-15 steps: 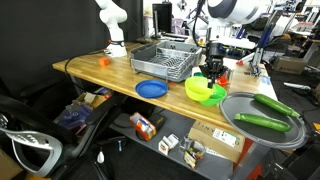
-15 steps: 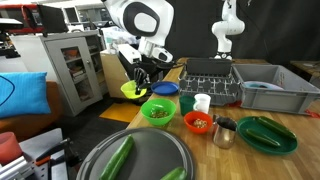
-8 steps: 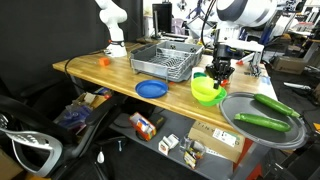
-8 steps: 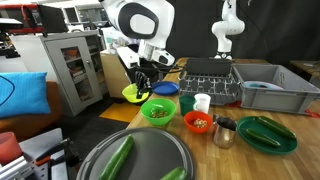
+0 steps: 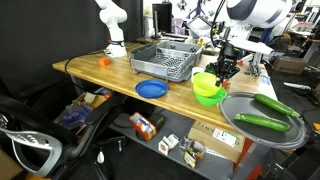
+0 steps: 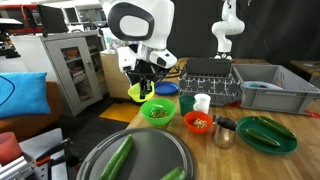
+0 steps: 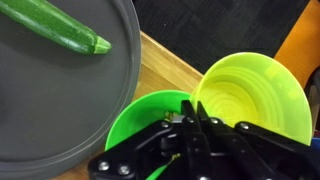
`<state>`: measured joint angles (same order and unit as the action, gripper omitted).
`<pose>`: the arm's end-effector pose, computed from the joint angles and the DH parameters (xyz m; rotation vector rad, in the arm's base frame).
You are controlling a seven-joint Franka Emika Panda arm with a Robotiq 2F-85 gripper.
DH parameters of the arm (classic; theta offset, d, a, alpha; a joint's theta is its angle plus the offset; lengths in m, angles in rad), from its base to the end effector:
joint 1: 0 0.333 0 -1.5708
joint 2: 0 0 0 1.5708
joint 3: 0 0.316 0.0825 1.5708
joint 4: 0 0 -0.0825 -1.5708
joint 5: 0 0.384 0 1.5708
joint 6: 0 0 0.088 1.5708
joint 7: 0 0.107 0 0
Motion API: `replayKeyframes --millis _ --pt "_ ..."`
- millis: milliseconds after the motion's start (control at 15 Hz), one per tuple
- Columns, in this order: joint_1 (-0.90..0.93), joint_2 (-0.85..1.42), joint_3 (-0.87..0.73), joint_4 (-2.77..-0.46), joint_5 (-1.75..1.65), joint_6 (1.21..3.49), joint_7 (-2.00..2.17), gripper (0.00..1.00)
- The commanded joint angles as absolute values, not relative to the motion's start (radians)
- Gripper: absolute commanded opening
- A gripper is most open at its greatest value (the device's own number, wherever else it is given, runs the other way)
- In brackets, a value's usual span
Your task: Pour the contents from yellow bowl into the orange bowl
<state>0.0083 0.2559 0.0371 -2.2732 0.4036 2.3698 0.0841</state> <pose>0.5180 0.0284 0.2321 -2.8308 0.5045 0.2530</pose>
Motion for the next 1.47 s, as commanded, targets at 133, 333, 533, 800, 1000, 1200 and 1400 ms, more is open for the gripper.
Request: replayKeyframes --millis 133,333,533,800,1000,1200,1400 --pt "0.01 0.207 0.024 -2.35 0.452 2.475 0.237 0.01" --pt "0.015 0.199 0.014 -2.377 0.458 2.532 0.352 0.01" --pt "0.018 0.188 0.005 -2.405 0.469 2.58 0.472 0.01" --pt "0.016 0.166 -0.001 -2.452 0.523 2.646 0.603 0.01" --pt "0.008 0.142 0.003 -2.498 0.611 2.706 0.68 0.01" --pt "0.0 0.109 0.021 -2.553 0.79 2.782 0.668 0.01" --pt "0.014 0.125 0.006 -2.542 0.825 2.786 0.634 0.04"
